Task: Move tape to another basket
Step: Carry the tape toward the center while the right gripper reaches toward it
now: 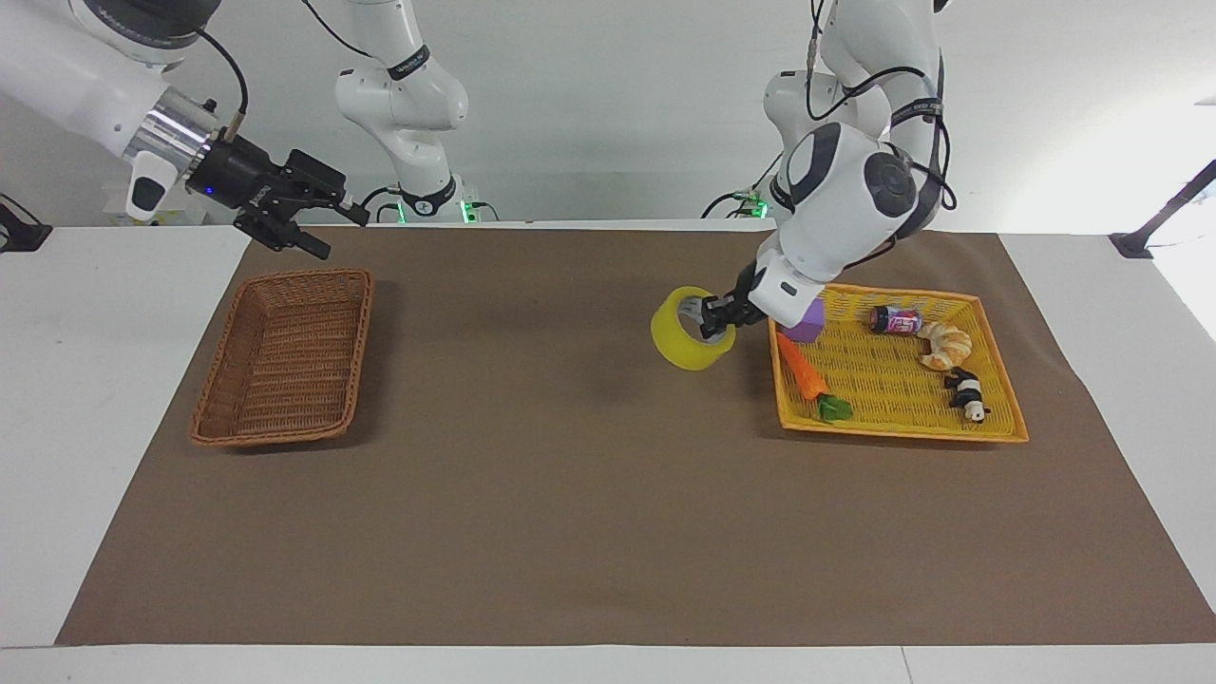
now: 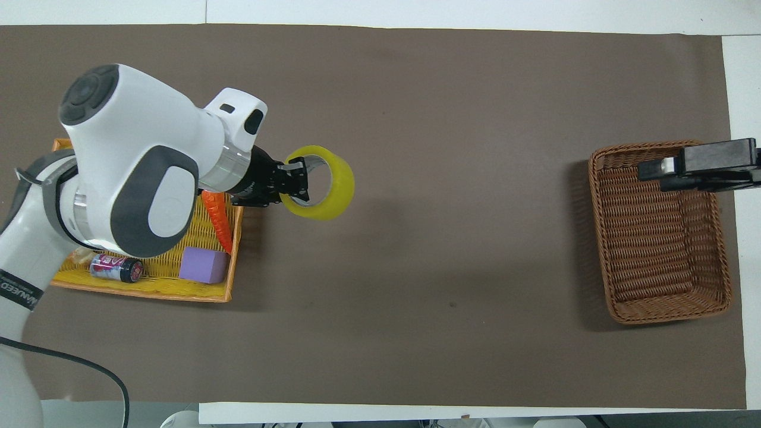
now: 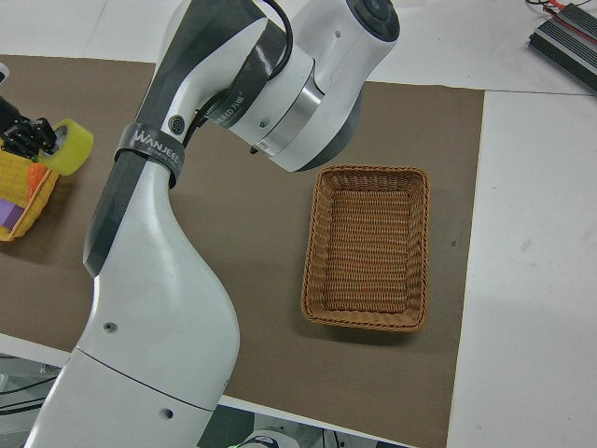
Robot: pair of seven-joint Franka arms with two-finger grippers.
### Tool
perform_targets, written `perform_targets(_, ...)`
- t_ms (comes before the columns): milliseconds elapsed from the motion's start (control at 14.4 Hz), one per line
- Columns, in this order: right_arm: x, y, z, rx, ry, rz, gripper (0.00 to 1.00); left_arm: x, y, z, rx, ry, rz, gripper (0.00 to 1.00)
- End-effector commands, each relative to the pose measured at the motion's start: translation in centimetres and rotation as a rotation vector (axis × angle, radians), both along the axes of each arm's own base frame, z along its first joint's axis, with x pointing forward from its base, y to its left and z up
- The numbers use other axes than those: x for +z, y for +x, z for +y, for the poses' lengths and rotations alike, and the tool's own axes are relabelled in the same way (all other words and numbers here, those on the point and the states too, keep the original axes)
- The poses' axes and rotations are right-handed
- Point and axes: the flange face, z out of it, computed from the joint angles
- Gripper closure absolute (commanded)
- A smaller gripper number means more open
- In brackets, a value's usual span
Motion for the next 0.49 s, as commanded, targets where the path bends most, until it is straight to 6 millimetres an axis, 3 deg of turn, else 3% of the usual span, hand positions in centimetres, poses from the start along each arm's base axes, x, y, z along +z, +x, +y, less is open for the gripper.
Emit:
perform_targets(0,-3.6,-0.3,2.9,-0.007,0.134,-0.032,0.00,2.7,-1.5,-1.6,0.004,-0.010,0.018,1.00)
perform_targets(418,-10.9,0.6,13.7,-0.058,0.301,0.048,0.00,2.9,-1.1,-1.0,0.018,-0.010,0.015,1.00)
